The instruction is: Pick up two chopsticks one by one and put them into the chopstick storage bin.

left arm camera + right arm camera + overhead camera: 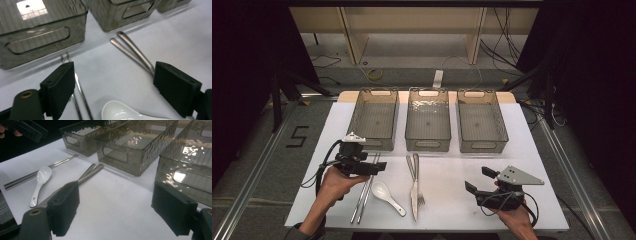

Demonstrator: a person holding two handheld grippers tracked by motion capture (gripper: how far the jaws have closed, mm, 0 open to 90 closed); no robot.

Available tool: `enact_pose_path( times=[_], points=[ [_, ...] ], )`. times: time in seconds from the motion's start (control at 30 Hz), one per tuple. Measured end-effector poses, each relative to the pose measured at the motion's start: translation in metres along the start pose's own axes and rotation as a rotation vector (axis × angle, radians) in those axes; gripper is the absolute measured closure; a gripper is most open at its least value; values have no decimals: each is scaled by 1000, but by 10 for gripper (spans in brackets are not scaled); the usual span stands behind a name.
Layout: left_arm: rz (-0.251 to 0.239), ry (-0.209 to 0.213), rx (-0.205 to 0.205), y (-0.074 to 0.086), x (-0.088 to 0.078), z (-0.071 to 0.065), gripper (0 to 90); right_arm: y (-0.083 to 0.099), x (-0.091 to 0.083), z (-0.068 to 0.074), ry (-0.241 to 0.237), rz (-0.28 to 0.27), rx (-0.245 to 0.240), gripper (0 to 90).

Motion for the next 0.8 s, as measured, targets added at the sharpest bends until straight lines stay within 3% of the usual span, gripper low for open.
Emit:
enact_pose_path(
  times=[0.13,0.2,0.33,0.4,0.43,0.5,0.63,0.77,0.8],
  points=[
    [47,-30,1,1,-1,6,173,0,-1,1,-5,-2,0,231],
    [73,-53,23,0,-3,8,178,1,0,1,-7,3,1,231],
    [174,-98,55,6,-4,15,229,1,0,2,-13,8,4,230],
    [196,-108,55,8,-3,17,247,1,0,3,-15,10,2,229],
    [241,-111,51,12,-1,21,280,1,1,3,-18,11,3,229],
    [281,-103,47,17,0,23,307,2,2,4,-20,20,1,229],
    [312,-117,50,21,2,26,386,2,3,4,-24,24,-3,230],
    [344,-104,44,26,7,25,468,3,4,4,-24,34,3,231],
    [375,-101,49,31,11,24,481,3,4,4,-24,35,3,230]
  ],
)
Point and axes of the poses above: each handheld gripper's, and its own axes: x roughly forward along the jaws, y roughly out of its underside, z roughly to its left, the point moved 2 cm from there along x, roughly forward along the jaws, and after that the axes turned 10 degrees about -z, right-handed, at the moved point
